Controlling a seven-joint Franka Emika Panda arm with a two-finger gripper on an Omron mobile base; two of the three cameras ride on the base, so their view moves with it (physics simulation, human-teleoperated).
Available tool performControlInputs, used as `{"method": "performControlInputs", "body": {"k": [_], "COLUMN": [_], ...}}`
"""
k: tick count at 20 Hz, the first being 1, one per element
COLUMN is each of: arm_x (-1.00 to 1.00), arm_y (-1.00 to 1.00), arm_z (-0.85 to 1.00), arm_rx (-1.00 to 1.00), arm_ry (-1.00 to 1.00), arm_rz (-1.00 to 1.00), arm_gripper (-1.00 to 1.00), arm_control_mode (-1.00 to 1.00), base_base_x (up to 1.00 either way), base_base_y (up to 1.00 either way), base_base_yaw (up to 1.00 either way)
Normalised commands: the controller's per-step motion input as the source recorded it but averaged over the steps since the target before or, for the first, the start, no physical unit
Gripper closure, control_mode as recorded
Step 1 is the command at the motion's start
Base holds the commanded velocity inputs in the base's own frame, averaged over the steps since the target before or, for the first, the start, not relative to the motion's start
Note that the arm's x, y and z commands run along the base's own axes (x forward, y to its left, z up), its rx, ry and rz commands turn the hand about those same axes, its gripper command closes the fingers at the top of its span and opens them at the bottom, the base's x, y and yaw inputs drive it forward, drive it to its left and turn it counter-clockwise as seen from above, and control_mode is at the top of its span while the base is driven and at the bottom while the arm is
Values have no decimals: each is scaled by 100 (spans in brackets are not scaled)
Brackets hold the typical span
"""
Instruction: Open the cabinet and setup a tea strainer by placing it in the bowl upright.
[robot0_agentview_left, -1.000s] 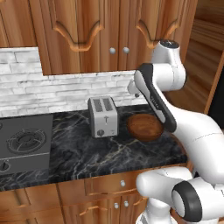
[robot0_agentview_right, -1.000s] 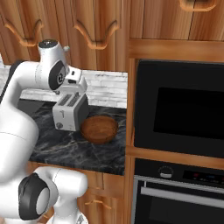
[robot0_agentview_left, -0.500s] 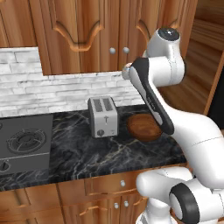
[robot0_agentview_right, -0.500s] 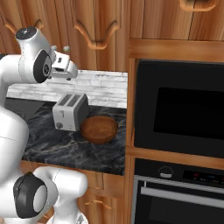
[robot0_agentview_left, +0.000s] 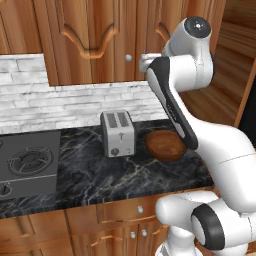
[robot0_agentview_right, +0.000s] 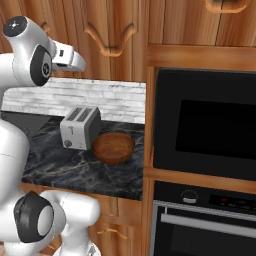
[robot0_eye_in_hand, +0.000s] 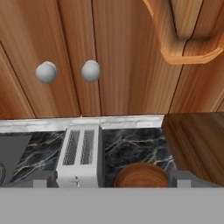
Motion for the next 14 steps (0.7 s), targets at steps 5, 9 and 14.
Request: {"method": "performControlInputs", "body": {"k": [5,9,14], "arm_x": [27,26,33], "arm_y": [0,0,0], "arm_z": [32,13,0], "arm_rx": [0,0,0], "arm_ry": [-7,-1,0], "arm_rz": [0,0,0], "arm_gripper": [-100,-100,-100], "arm_control_mode": [-100,-100,-100], "base_base_x": [0,0,0], "base_base_y": [0,0,0], "base_base_yaw": [0,0,0]}}
